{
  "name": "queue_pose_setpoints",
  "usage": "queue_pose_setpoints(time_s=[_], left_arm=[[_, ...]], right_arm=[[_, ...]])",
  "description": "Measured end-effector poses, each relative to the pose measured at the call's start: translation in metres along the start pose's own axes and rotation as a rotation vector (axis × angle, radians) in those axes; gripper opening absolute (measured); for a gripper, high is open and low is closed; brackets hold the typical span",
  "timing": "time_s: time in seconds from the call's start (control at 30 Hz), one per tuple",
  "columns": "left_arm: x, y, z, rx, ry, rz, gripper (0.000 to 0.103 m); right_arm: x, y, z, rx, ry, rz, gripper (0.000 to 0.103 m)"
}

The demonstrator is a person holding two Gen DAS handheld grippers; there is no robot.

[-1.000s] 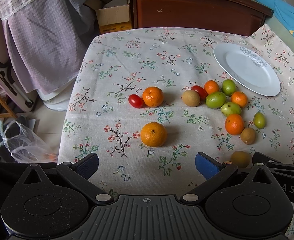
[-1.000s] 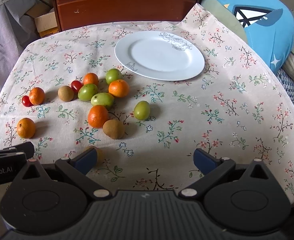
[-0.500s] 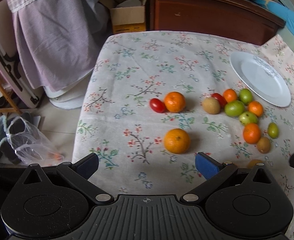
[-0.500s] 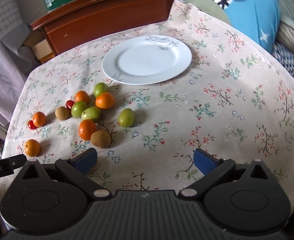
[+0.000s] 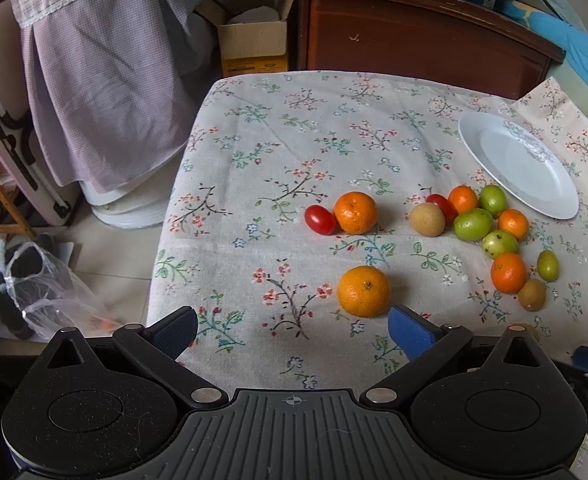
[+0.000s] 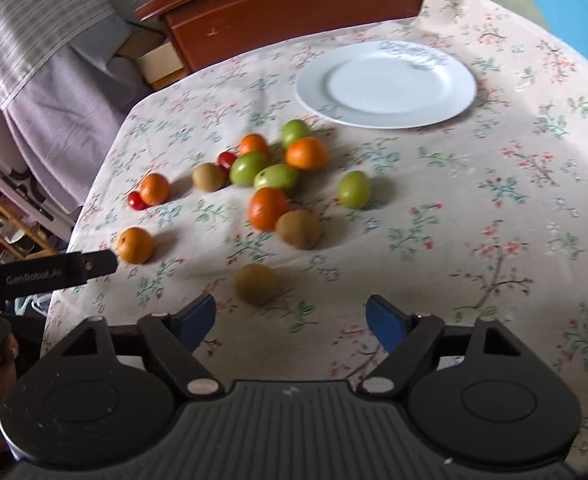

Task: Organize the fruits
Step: 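Move the right tool toward a kiwi while the left tool approaches a mandarin, then close the right tool on the kiwi while the left tool grasps the mandarin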

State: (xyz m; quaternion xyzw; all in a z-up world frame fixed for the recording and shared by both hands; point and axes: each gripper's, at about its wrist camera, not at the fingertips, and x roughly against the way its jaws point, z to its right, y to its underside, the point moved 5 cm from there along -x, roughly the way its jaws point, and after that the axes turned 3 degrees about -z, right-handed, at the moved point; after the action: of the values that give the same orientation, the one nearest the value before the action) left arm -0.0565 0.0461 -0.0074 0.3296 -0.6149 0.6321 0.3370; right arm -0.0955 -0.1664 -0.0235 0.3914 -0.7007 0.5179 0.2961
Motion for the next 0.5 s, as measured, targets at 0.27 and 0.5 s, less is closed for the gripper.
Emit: queue_pose_setpoints(time_s=[0.27,0.5], left_arm=[[-0.010,-0.001,0.015,-0.059,0.021,0.013,0.099],[-0.016,-0.002,0.028,-0.122,0.022,0.045,0.087]], right_arm=[[-0.006,0.001,-0.010,0.025,-0.020,0.005,0.073],[-0.010,0.000,-0.016,0.031,-0.028,0.013,0.063]])
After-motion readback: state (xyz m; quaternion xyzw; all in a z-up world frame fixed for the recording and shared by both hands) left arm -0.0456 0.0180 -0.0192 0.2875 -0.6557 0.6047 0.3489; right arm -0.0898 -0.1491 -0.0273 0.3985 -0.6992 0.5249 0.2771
